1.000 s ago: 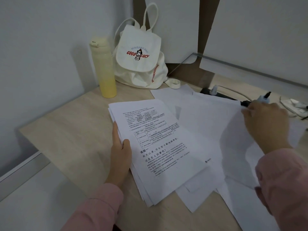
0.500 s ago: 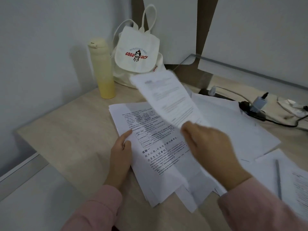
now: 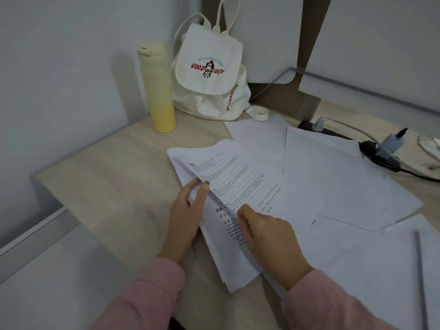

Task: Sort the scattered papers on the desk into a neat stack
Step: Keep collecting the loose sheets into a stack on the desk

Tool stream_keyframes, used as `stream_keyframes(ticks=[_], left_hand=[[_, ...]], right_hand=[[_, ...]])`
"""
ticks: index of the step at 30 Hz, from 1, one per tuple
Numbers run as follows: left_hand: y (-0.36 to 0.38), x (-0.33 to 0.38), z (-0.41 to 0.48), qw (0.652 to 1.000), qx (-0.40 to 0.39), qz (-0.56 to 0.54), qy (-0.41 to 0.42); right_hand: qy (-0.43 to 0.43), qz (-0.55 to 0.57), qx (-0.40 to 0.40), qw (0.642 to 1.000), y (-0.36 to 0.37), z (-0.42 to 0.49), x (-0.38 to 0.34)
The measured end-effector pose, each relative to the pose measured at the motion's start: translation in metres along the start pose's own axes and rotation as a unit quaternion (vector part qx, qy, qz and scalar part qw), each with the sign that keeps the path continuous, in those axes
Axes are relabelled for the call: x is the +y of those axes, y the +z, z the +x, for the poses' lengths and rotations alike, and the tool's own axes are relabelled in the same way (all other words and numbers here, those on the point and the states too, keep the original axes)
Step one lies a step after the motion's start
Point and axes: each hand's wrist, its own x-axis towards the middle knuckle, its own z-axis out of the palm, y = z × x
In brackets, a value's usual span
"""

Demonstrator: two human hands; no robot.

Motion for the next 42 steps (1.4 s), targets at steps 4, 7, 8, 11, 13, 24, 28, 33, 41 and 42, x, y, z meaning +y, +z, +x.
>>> stream_keyframes(ticks=[4, 7, 8, 11, 13, 24, 28, 33, 41, 42], left_hand=[[0.001, -0.004, -0.001, 1.000, -0.016, -0.023, -0.004], [0.001, -0.006, 0.000, 1.000, 0.004, 0.024, 0.005], [0.002, -0.005, 0.001, 1.000, 0.009, 0.027, 0.007], [0.005, -0.003, 0.000, 0.999, 0.035, 0.008, 0.001], [0.005, -0.002, 0.000, 0.999, 0.052, -0.001, -0.009], [0.002, -0.008, 0.005, 0.996, 0.082, -0.042, -0.009], [0.002, -0.003, 0.004, 0.995, 0.091, -0.043, -0.018], [0.003, -0.001, 0.003, 0.994, 0.095, -0.045, -0.015], [0.002, -0.004, 0.004, 0.998, 0.055, -0.014, 0.013], [0.001, -0.005, 0.004, 0.998, 0.053, -0.009, 0.016]], right_hand=[[0.032, 0.181, -0.116, 0.976, 0.000, 0.003, -0.006], [0.070, 0.259, -0.123, 0.955, -0.010, 0.007, 0.005], [0.088, 0.258, -0.102, 0.957, -0.013, 0.009, 0.014], [0.164, 0.215, -0.031, 0.962, -0.022, 0.011, 0.049], [0.211, 0.149, -0.010, 0.966, -0.025, 0.010, 0.078], [0.237, -0.034, -0.199, 0.950, -0.040, -0.019, 0.144], [0.138, -0.097, -0.093, 0.981, -0.029, -0.028, 0.156], [0.084, -0.123, -0.040, 0.988, -0.021, -0.030, 0.164], [0.250, -0.052, 0.012, 0.967, -0.038, -0.019, 0.160], [0.274, -0.006, 0.043, 0.961, -0.044, -0.015, 0.154]])
